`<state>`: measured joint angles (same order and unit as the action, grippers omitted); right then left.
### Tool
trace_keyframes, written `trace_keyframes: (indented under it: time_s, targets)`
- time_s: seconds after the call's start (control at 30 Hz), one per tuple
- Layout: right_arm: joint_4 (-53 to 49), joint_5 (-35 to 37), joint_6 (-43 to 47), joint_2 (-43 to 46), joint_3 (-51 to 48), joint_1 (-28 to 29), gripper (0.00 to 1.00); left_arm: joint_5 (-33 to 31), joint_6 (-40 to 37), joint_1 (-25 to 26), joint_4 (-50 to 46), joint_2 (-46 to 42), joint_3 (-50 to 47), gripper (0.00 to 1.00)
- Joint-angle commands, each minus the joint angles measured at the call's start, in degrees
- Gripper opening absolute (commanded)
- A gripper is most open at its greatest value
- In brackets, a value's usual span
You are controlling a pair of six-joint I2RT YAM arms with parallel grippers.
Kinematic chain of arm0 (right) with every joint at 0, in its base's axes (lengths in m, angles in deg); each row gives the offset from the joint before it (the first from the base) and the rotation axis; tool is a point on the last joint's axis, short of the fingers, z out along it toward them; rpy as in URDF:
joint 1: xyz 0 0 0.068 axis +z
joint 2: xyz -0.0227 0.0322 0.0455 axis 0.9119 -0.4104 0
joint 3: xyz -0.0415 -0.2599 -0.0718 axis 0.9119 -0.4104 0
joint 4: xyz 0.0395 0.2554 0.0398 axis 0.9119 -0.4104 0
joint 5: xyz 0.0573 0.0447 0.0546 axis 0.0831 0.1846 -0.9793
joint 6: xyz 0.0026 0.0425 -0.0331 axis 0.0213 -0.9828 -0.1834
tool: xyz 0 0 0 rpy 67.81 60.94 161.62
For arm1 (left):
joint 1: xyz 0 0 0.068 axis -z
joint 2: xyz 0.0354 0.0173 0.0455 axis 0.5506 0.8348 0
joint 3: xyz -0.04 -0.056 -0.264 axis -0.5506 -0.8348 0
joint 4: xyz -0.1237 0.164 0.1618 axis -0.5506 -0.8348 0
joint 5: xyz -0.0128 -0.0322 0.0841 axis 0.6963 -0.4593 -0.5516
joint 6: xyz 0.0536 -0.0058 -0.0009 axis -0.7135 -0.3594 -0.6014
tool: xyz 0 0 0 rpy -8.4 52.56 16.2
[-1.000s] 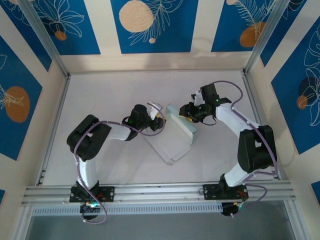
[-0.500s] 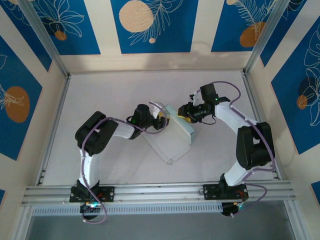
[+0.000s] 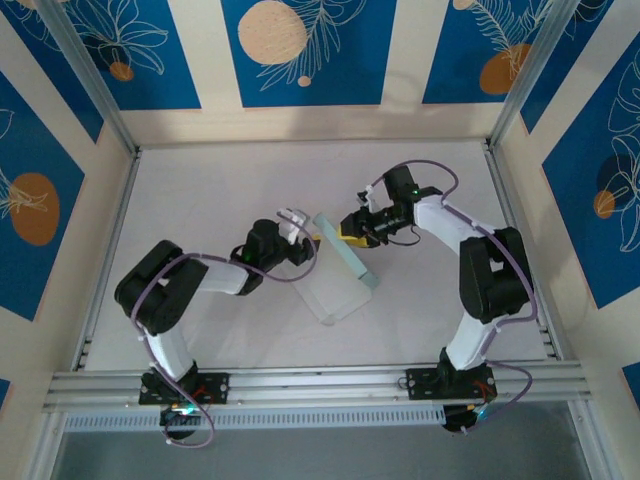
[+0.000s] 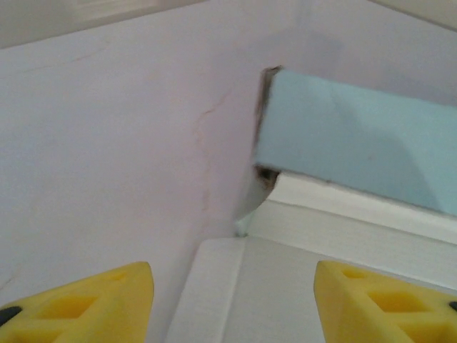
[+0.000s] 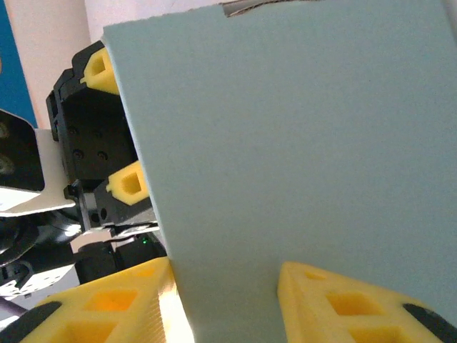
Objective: Fold the paper box
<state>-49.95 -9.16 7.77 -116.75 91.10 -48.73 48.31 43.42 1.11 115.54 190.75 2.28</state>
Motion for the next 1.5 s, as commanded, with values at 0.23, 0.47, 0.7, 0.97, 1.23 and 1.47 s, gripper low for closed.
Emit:
trace_keyframes:
  time_s: [0.23,0.47,0.7,0.97,1.23,1.47]
  targets:
    - [-5.68,7.99,2.11,-0.83,3.88,-0.89,0.55,-3.34,0.9,-1.32,0.6,0.5,1.26,0.6]
    - [-7.01,9.14,1.35,0.19,6.92,-2.52,0.62,-4.14,5.56,-1.24,1.06,-0.68,-0.07,0.59]
    - [-9.89,23.53,2.45,7.61,6.7,-1.38,0.68,-7.6,8.62,-0.91,-6.22,-8.4,0.11,0.59]
    - [-19.29,38.9,7.7,10.0,13.72,5.97,0.71,-13.54,10.09,-0.68,-18.7,-19.26,0.63,0.61]
    - [-26.99,52.74,11.4,3.64,20.71,14.78,0.61,-15.16,11.77,-0.35,-28.09,-31.34,-0.26,0.61]
    - [-27.7,55.15,11.21,0.38,21.92,15.6,0.33,-14.91,11.78,-0.28,-31.02,-37.15,-1.81,0.61]
